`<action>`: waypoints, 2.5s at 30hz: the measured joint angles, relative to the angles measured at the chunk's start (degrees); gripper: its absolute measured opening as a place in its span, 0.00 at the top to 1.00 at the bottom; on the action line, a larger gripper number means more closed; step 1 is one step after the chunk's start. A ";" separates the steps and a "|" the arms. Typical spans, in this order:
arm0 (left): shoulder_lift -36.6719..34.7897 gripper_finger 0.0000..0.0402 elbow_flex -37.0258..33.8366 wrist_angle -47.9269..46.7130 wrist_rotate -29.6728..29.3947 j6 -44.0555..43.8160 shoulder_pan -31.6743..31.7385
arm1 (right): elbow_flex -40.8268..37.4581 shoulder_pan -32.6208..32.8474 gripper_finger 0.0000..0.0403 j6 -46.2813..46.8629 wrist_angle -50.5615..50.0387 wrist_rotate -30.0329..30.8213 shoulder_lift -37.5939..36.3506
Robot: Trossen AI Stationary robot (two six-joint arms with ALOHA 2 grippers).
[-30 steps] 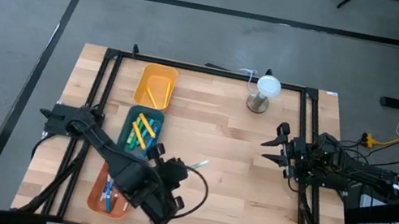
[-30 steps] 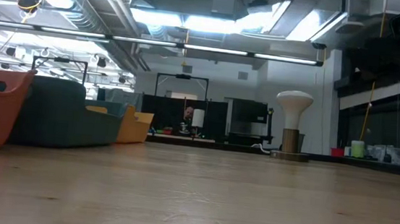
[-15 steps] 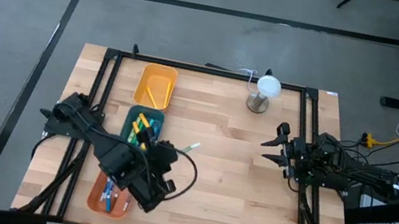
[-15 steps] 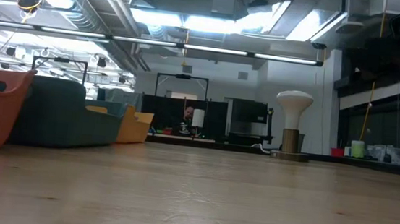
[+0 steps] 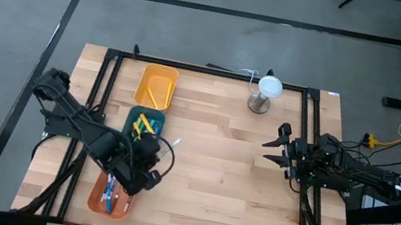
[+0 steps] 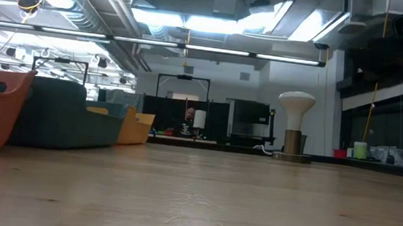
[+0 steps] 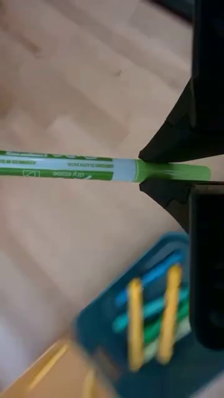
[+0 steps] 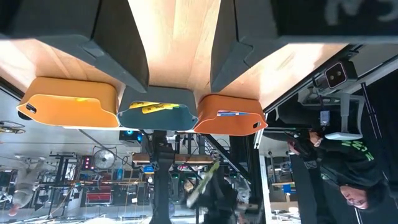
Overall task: Pick & Place Markers
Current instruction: Put the light green marker pen into the orange bin
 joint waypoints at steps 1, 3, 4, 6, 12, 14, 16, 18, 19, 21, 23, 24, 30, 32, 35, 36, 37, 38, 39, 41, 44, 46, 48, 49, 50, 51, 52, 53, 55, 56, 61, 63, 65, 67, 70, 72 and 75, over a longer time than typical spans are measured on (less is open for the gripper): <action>-1.16 0.94 -2.59 2.46 1.54 -0.60 0.02 | 0.00 0.00 0.58 0.00 0.02 0.00 0.00; -3.05 0.94 -7.50 6.55 5.13 -2.18 0.20 | -0.01 0.02 0.58 -0.02 0.02 0.00 0.00; -3.92 0.94 -9.91 8.39 7.15 -3.18 0.20 | 0.00 0.02 0.58 -0.02 0.00 0.00 0.00; -5.40 0.94 -14.43 12.19 11.64 -5.51 0.23 | -0.01 0.01 0.58 0.00 0.01 0.00 0.00; -8.50 0.94 -25.79 25.54 23.38 -13.55 -0.54 | 0.00 0.02 0.58 0.00 0.01 0.00 0.00; -8.78 0.94 -27.60 28.91 24.62 -14.76 -0.79 | -0.01 0.01 0.58 -0.02 0.02 0.00 0.01; -8.93 0.94 -28.29 31.26 24.56 -15.12 -1.42 | 0.00 0.01 0.58 0.00 0.01 0.00 0.00; -9.02 0.94 -28.35 33.06 23.83 -14.54 -2.11 | -0.02 0.02 0.58 -0.02 0.00 0.00 0.00; -9.02 0.94 -28.35 33.72 23.80 -14.34 -2.33 | 0.00 0.00 0.58 0.00 0.02 0.00 0.00; -9.15 0.94 -28.35 34.39 23.96 -14.90 -2.96 | -0.01 0.01 0.58 -0.02 0.01 0.00 0.00; -9.48 0.94 -28.35 34.45 24.56 -16.99 -3.60 | 0.00 0.01 0.58 -0.01 0.02 0.00 0.01; -9.52 0.94 -28.33 34.22 25.08 -18.30 -3.94 | -0.01 0.02 0.58 -0.02 0.02 0.00 0.00; -9.65 0.94 -28.33 31.24 31.25 -28.74 -6.06 | -0.01 0.02 0.58 -0.02 0.01 0.00 0.00; -9.65 0.94 -28.33 31.27 34.93 -32.57 -6.83 | 0.00 0.02 0.58 0.00 0.02 0.00 0.01; -9.65 0.93 -28.33 31.26 39.98 -38.06 -8.17 | 0.00 0.02 0.58 0.00 0.00 0.00 0.02; -9.65 0.93 -28.33 31.26 41.11 -39.65 -8.70 | 0.00 0.00 0.58 -0.02 0.00 0.00 0.00; -9.65 0.93 -28.33 31.24 42.12 -41.12 -9.21 | 0.00 0.00 0.58 -0.02 0.02 0.00 0.00; -9.65 0.93 -28.33 31.24 42.89 -42.66 -9.81 | -0.01 0.02 0.58 0.00 0.02 0.00 0.00; -9.65 0.93 -28.33 31.25 43.14 -44.09 -10.45 | -0.01 0.01 0.58 -0.01 0.02 0.00 0.00; -9.65 0.93 -28.33 31.26 43.13 -46.82 -11.64 | 0.00 0.02 0.58 -0.01 0.00 0.00 0.00; -9.65 0.93 -28.33 31.26 43.44 -50.86 -13.28 | -0.01 0.00 0.58 -0.01 0.02 0.00 0.00; -9.63 0.93 -28.33 31.24 43.90 -51.64 -13.99 | 0.00 0.00 0.58 -0.02 0.00 0.00 0.00; -9.61 0.93 -28.33 30.86 44.93 -51.64 -14.23 | -0.01 0.01 0.58 -0.01 0.01 0.00 0.01; -9.61 0.93 -28.33 30.16 45.23 -51.64 -14.18 | -0.01 0.02 0.58 0.00 0.02 0.00 0.00; -9.61 0.93 -28.33 29.34 45.51 -51.64 -14.12 | 0.00 0.02 0.58 -0.02 0.00 0.00 0.02; -9.60 0.93 -28.33 28.49 45.85 -51.64 -14.12 | 0.00 0.02 0.58 -0.02 0.00 0.00 0.01; -9.59 0.93 -28.33 27.73 46.00 -51.64 -14.10 | 0.00 0.01 0.58 0.00 0.02 0.00 0.01; -9.59 0.93 -28.33 26.95 45.99 -51.62 -14.12 | 0.00 0.02 0.58 -0.02 0.02 0.00 0.00; -9.56 0.92 -28.33 25.63 46.00 -51.62 -14.12 | 0.00 0.01 0.58 0.00 0.01 0.00 0.00; -9.56 0.92 -28.33 25.33 46.00 -51.62 -14.12 | 0.00 0.02 0.58 0.00 0.02 0.00 0.00; -9.56 0.92 -28.31 24.98 44.86 -51.56 -14.12 | 0.00 0.02 0.58 -0.02 0.02 0.00 0.00; -9.54 0.92 -28.31 23.92 42.91 -51.06 -14.12 | 0.00 0.02 0.58 -0.02 0.00 0.00 0.00; -9.54 0.92 -28.31 22.37 41.86 -50.66 -14.12 | -0.01 0.02 0.58 0.00 0.01 0.00 0.00; -9.54 0.92 -28.31 20.85 41.65 -50.64 -14.12 | 0.00 0.01 0.58 -0.02 0.02 0.00 0.00; -9.52 0.92 -28.31 18.38 41.95 -50.55 -14.12 | 0.00 0.00 0.58 -0.01 0.02 0.00 0.00; -9.52 0.91 -28.31 17.06 42.54 -50.51 -14.12 | 0.00 0.01 0.58 -0.02 0.01 0.00 0.00; -9.52 0.88 -28.31 15.81 42.53 -50.51 -14.12 | 0.00 0.00 0.58 -0.02 0.02 0.00 0.00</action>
